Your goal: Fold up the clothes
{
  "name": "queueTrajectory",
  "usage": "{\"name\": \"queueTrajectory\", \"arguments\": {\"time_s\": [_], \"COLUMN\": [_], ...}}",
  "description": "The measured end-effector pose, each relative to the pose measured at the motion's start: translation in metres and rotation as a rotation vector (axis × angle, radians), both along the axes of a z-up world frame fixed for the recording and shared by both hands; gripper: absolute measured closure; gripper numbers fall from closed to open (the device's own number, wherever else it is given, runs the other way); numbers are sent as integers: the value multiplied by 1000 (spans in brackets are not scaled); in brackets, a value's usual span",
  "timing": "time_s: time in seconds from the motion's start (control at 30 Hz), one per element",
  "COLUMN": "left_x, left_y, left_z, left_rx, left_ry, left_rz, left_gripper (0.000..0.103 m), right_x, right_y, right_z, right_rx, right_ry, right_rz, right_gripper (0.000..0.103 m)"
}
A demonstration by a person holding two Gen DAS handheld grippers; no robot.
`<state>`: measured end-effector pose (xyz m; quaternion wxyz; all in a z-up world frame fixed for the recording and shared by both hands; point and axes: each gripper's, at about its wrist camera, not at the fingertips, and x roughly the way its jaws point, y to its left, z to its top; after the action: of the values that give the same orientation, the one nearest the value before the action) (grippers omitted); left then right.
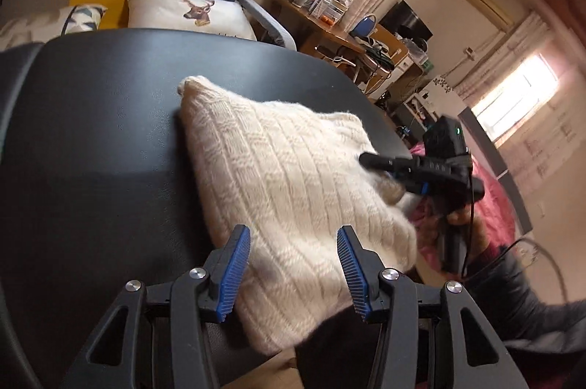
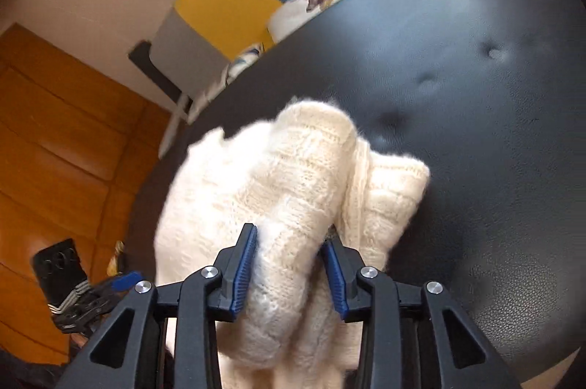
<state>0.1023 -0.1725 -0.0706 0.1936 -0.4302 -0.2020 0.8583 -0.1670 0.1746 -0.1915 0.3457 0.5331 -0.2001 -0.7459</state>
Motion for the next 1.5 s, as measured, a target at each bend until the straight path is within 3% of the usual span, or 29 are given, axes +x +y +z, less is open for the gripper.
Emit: {"name": "queueTrajectory", "arguments": {"time_s": [0.03, 0.13, 0.23, 0.37, 0.43, 0.53, 0.6, 0.67, 0.73, 0.83, 0.9, 0.97, 1.1, 1.13, 1.3, 1.4, 1.5], "left_x": [5, 18, 33, 48, 56, 51, 39, 25, 12, 13, 20, 17, 11, 8, -9, -31, -49], "left_y": [5, 27, 57, 91, 108, 107, 106, 112, 114, 126, 135, 137, 136, 133, 112, 102, 95], "left_z": [-2, -2, -4, -18, -25, -13, -6, -13, -31, -51, -57, -55, -46, -42, 3, 3, -7], "left_rx": [13, -60, -179, -328, -402, -338, -338, -387, -377, -378, -404, -382, -353, -307, -8, 35, 54], "left_ry": [1, 36, 86, 135, 159, 211, 251, 242, 173, 113, 116, 84, 40, 24, 70, 80, 58], "left_rz": [-34, -145, -289, -397, -451, -393, -347, -336, -351, -474, -564, -612, -669, -668, -564, -440, -335], "left_gripper": [52, 52, 52, 52, 53, 53, 51, 51, 52, 52, 53, 53, 53, 54, 54, 54, 54], "right_x": [0, 3, 7, 7, 7, 12, 17, 25, 34, 30, 26, 25, 27, 28, 54, 84, 116], "right_y": [-3, -11, -13, -12, -9, -11, -11, -10, -6, -5, 2, 10, 15, 19, 30, 2, -28], "right_z": [0, 19, 42, 18, 14, 30, 46, 64, 73, 40, 17, 3, 2, 4, 46, 70, 65], "right_rx": [27, 110, 165, 274, 252, 247, 222, 183, 175, 326, 310, 247, 200, 185, 182, 133, 238], "right_ry": [6, 83, 168, 135, 123, 168, 206, 241, 271, 222, 182, 156, 155, 150, 288, 392, 434], "right_rz": [11, 12, 8, 13, -8, -4, 7, 4, -13, -47, -80, -120, -144, -158, -193, -46, 128], "right_gripper": [71, 90, 90, 90, 90, 90, 90, 90, 91, 91, 91, 89, 84, 73, 73, 73, 73]}}
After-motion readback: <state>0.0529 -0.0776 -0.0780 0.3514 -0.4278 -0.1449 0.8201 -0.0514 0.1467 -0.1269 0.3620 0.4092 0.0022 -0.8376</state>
